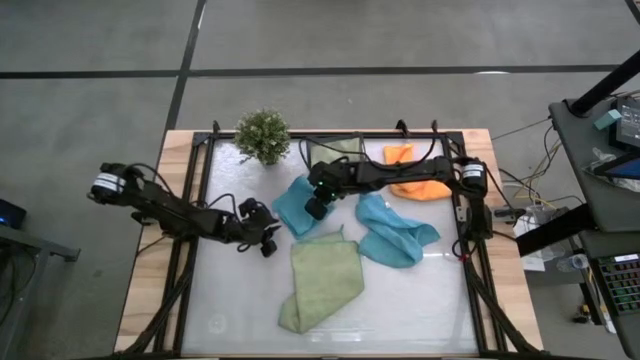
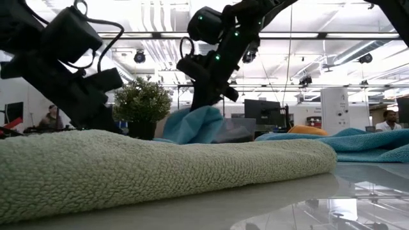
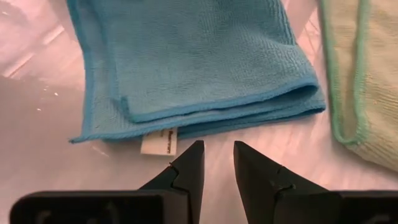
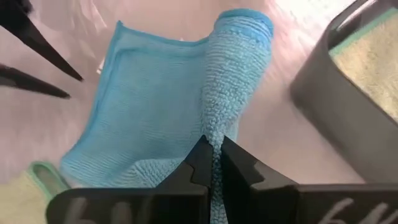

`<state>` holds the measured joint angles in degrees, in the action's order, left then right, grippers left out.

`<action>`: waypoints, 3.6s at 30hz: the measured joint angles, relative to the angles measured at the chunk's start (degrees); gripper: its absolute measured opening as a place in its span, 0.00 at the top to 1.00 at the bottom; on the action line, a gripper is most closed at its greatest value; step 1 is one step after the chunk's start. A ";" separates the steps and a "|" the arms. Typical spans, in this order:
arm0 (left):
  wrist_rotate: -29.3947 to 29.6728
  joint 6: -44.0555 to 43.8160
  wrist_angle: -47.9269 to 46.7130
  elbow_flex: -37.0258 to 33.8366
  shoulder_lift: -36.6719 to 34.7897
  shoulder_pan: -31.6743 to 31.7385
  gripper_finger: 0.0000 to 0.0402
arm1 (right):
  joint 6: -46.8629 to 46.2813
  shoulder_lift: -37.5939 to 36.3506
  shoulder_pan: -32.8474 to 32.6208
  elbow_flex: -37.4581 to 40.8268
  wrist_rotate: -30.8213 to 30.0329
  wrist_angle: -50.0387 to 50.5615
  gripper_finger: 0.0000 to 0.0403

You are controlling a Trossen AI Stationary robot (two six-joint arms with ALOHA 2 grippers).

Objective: Fold microfiber towels
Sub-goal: Fold the left blue towel

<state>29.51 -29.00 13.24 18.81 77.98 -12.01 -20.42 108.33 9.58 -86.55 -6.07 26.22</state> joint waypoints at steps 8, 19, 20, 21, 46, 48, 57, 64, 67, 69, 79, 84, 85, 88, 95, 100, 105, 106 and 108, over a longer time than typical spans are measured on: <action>2.98 -0.16 7.47 0.00 8.52 0.07 0.82 | -0.53 4.66 -1.68 -5.18 -0.04 2.76 0.98; 3.99 0.75 10.60 0.07 10.42 0.28 0.82 | 2.14 15.88 -5.66 -21.36 0.15 12.92 0.98; 3.99 0.81 10.57 0.07 10.38 0.28 0.82 | 2.45 16.89 -5.94 -22.85 0.22 13.90 0.98; 3.97 0.89 10.55 0.07 10.38 0.31 0.82 | 2.53 17.97 -6.14 -24.34 0.21 14.74 0.98; 3.40 1.03 9.02 -0.20 8.10 0.39 0.82 | 1.01 26.51 -6.95 -34.99 3.71 14.21 0.96; 3.14 1.46 8.87 -0.19 6.43 0.34 0.82 | 0.89 26.60 -6.95 -34.99 3.69 14.18 0.93; 2.44 2.54 -2.51 -0.08 -6.81 0.28 0.82 | 4.81 25.96 -6.95 -34.90 3.67 15.27 0.65; 4.54 5.92 -6.33 -0.09 -16.55 0.34 0.82 | 11.09 22.14 -6.84 -34.90 3.56 20.08 0.52; 9.20 7.83 -6.11 -0.09 -18.09 0.50 0.82 | 14.26 20.56 -6.84 -34.81 3.56 21.72 0.49; 10.33 8.72 -6.19 -0.09 -18.28 0.84 0.82 | 16.97 19.27 -6.84 -34.36 3.65 23.82 0.49; 3.58 16.70 -4.26 1.29 -16.53 3.09 0.97 | 25.42 8.38 -6.15 -14.07 15.55 13.35 0.66; -6.36 22.80 -2.59 2.53 -16.73 7.56 1.00 | 26.14 4.18 -5.26 -0.13 16.98 -10.29 0.78; -7.69 23.42 -2.40 2.53 -16.72 8.58 1.00 | 26.22 3.68 -5.15 2.36 16.94 -15.12 0.80; -9.45 23.95 -0.87 2.56 -15.68 11.60 1.00 | 26.49 2.66 -4.93 8.79 17.01 -26.67 0.87; -9.69 23.99 5.58 2.65 -9.09 16.14 1.00 | 26.68 2.69 -4.76 15.99 17.00 -41.88 0.98; -9.84 23.68 5.89 2.95 -3.34 16.85 1.00 | 26.45 3.87 -4.49 16.55 17.01 -47.38 0.98; -9.82 21.91 5.52 2.86 1.29 17.33 1.00 | 26.09 7.71 -4.54 16.44 17.05 -50.98 0.98; -9.82 21.85 5.83 2.93 2.04 17.41 1.00 | 26.01 8.62 -4.54 16.28 17.15 -51.00 0.98; -9.79 21.75 5.66 2.91 2.99 17.59 1.00 | 25.56 10.28 -4.53 15.86 20.05 -50.85 0.98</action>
<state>19.71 -7.25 18.91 21.71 80.96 5.58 5.14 118.61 5.05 -70.69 13.99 -24.63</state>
